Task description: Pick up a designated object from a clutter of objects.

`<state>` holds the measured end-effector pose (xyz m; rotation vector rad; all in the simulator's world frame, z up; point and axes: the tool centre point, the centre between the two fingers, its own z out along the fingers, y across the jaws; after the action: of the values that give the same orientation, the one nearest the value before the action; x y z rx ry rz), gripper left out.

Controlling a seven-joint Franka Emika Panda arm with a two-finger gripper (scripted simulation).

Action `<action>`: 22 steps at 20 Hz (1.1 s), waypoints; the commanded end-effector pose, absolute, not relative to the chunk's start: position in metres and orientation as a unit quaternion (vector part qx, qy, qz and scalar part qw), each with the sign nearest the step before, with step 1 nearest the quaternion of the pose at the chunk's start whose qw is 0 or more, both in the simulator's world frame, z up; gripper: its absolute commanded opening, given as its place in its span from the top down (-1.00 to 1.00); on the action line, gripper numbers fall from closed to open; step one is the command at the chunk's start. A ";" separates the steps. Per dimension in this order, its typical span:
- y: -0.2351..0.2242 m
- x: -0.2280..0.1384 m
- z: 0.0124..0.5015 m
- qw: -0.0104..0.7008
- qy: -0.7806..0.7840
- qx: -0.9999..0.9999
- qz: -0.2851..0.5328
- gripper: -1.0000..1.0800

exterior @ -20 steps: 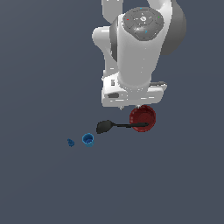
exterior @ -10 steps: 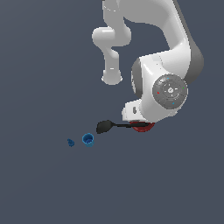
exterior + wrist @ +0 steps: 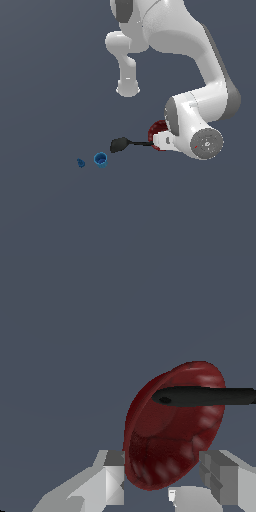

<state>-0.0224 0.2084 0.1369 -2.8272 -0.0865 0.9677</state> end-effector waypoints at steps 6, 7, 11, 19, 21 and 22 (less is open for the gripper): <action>0.228 -0.033 0.118 0.080 -0.029 -0.930 0.357 -0.23; 0.229 -0.034 0.117 0.081 -0.029 -0.930 0.359 -0.23; 0.229 -0.034 0.117 0.080 -0.030 -0.930 0.358 -0.23; 0.232 -0.047 0.104 0.080 -0.029 -0.929 0.359 -0.23; 0.232 -0.051 0.100 0.080 -0.029 -0.929 0.359 -0.23; 0.233 -0.052 0.098 0.080 -0.029 -0.929 0.360 -0.23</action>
<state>-0.0495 0.2321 0.1010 -2.7785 -0.0876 1.0751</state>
